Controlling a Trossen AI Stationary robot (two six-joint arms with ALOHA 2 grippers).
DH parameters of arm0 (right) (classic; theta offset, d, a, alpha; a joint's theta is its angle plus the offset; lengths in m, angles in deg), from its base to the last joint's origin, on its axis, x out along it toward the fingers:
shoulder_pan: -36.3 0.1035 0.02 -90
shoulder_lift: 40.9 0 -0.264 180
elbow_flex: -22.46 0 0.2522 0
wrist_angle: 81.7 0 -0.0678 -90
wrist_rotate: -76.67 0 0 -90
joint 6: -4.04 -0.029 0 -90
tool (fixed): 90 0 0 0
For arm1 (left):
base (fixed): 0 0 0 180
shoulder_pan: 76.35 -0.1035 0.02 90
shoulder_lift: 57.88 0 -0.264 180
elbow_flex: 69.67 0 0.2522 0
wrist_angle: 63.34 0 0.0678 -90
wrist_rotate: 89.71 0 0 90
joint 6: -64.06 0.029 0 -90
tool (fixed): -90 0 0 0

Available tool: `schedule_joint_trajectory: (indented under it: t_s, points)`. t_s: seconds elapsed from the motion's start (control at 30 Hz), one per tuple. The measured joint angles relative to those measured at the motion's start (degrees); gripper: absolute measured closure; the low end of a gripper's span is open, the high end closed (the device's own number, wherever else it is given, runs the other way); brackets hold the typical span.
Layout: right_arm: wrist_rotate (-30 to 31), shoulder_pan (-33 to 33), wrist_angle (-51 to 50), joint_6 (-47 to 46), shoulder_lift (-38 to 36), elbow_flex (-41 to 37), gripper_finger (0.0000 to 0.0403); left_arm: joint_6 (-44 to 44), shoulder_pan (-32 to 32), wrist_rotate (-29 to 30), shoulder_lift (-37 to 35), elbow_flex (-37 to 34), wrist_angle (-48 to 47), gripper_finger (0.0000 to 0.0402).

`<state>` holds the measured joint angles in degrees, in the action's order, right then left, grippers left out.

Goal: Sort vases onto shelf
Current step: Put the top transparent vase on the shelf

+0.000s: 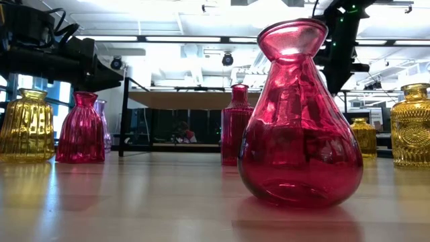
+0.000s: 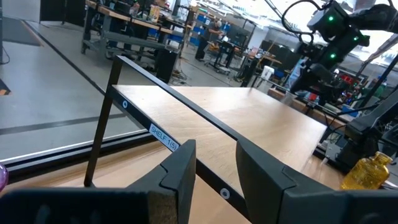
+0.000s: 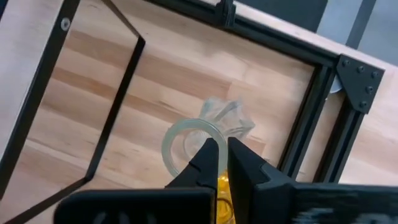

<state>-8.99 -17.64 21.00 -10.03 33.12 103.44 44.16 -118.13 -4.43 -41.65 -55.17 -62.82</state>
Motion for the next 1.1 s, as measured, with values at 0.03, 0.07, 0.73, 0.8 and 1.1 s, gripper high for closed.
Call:
schedule_joint_trajectory:
  t_s: [0.03,0.07,0.73,0.8,1.1]
  points:
    - [-0.15,0.01,-0.27,0.00,0.00,0.00,0.0403,0.00,-0.02,0.01,0.00,0.01,0.02,0.0294]
    - [-0.26,0.01,-0.42,0.00,0.00,0.00,0.0403,0.02,-0.02,0.01,-0.02,-0.01,0.00,0.0294]
    - [-1.84,2.71,-5.73,0.59,-0.42,9.74,0.0403,0.04,-0.02,0.01,0.00,0.01,0.02,0.0294]
    - [-1.84,3.10,-6.76,0.60,-0.42,11.92,0.0403,0.07,-0.02,0.01,0.00,0.00,0.00,0.0294]
    - [-1.84,5.45,-8.82,0.48,-0.42,21.67,0.0403,0.09,-0.02,0.01,-0.01,0.00,0.00,0.0294]
